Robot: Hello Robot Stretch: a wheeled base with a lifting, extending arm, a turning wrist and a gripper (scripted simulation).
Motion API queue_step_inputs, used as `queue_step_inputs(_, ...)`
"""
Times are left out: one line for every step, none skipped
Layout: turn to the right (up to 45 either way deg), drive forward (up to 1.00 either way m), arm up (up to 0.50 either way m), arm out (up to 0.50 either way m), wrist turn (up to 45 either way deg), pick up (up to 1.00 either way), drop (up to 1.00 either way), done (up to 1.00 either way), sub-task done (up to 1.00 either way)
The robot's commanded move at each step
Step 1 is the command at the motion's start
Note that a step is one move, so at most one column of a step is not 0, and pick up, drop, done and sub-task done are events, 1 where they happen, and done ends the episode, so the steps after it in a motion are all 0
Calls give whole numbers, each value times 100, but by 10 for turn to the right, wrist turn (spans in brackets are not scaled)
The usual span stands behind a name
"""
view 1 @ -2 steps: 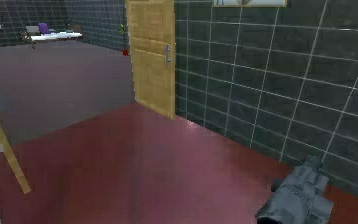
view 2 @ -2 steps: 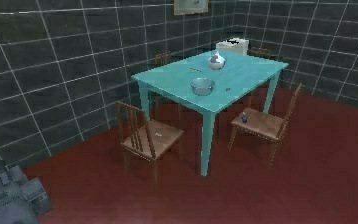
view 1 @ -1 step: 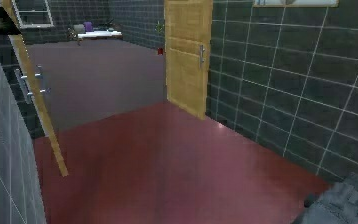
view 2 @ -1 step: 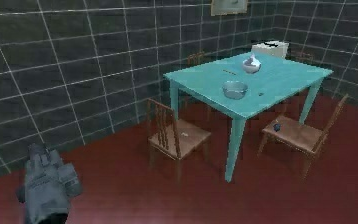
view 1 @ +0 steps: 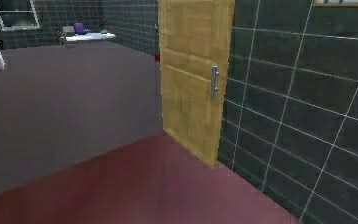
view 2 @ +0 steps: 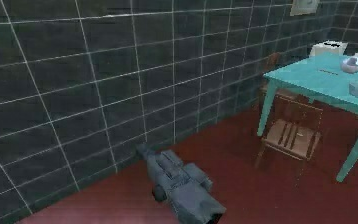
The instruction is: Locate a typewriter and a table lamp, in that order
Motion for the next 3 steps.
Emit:
queue_step_inputs(0, 35, 0, 0, 0, 0, 0, 0, 0)
queue_step_inputs(-210, 0, 0, 0, 0, 0, 0, 0, 0)
queue_step_inputs(0, 100, 0, 0, 0, 0, 0, 0, 0)
